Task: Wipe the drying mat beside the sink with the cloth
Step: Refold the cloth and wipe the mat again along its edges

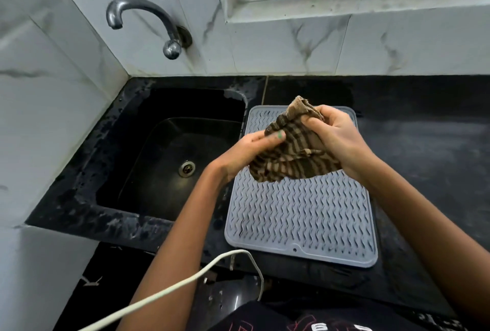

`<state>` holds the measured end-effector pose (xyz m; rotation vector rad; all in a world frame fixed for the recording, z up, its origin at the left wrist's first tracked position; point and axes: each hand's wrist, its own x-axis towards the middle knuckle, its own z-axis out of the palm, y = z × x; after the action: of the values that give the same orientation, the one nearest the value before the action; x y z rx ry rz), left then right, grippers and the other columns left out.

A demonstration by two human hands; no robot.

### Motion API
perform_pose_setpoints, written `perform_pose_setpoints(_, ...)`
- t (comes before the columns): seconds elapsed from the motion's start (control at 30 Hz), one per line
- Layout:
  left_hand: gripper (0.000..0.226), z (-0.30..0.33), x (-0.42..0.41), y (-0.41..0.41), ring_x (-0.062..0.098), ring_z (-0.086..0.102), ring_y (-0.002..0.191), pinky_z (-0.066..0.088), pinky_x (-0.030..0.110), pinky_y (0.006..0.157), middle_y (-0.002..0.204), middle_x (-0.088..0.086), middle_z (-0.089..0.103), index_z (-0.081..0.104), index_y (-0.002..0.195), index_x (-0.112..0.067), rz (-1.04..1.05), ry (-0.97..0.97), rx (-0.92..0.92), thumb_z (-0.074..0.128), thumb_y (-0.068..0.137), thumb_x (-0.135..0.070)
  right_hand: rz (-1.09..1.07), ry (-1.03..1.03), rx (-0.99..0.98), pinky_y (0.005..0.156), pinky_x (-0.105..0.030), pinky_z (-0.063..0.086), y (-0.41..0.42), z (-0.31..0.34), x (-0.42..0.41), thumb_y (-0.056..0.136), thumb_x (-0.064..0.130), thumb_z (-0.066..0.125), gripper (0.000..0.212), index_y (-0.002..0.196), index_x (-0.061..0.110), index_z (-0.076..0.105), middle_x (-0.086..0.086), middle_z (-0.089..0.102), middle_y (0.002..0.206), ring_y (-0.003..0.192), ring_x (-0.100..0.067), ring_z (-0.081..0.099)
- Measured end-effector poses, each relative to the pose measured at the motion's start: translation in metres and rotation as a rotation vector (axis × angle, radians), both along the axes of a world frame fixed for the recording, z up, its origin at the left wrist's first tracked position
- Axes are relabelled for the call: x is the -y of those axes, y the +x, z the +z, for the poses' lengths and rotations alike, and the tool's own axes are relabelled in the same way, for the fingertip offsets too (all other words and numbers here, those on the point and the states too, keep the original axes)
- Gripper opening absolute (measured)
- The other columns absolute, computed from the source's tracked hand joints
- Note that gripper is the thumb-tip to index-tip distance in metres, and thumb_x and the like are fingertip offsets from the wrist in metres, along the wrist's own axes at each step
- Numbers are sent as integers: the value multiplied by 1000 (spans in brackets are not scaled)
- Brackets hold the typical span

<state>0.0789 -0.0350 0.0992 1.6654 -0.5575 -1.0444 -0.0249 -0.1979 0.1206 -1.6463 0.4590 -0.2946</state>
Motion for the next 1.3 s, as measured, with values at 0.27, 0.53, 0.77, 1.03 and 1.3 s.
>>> perform_pose_setpoints(0.27,47,14,-1,-7,8,65,108,50,27,96,115,-6,70,59,118,-24,-84,48,56,78,75,-29,205,-508,56,75,-39,51,1,19,2,95,30,51,11,99,24,60,7,65,89,86,-15,62)
perform_pose_setpoints(0.53,40,26,-2,-23,5,65,105,53,20,89,107,-11,71,59,111,-25,-204,-129,-81,66,79,-2,556,-72,111,74,-26,56,0,45,11,92,19,59,16,107,20,65,0,71,97,90,-16,68)
perform_pose_setpoints(0.77,19,34,-4,-19,12,69,97,55,22,83,105,0,73,74,98,-24,-51,-193,-231,60,85,-23,-27,-189,76,70,-21,46,-5,24,35,88,27,64,36,121,26,49,1,62,102,88,-12,62)
perform_pose_setpoints(1.03,36,28,5,-22,24,62,116,50,35,100,124,9,66,59,126,-13,-33,-112,-223,55,93,-29,322,-243,-157,107,-40,34,-34,-3,18,59,70,68,84,132,57,30,19,29,148,127,-5,39)
perform_pose_setpoints(1.3,33,25,11,-11,15,68,104,52,26,90,109,3,73,67,114,-16,-86,16,-135,60,90,-38,476,-119,-124,88,-42,57,-26,-3,16,74,28,79,50,120,27,59,1,70,110,100,-12,68)
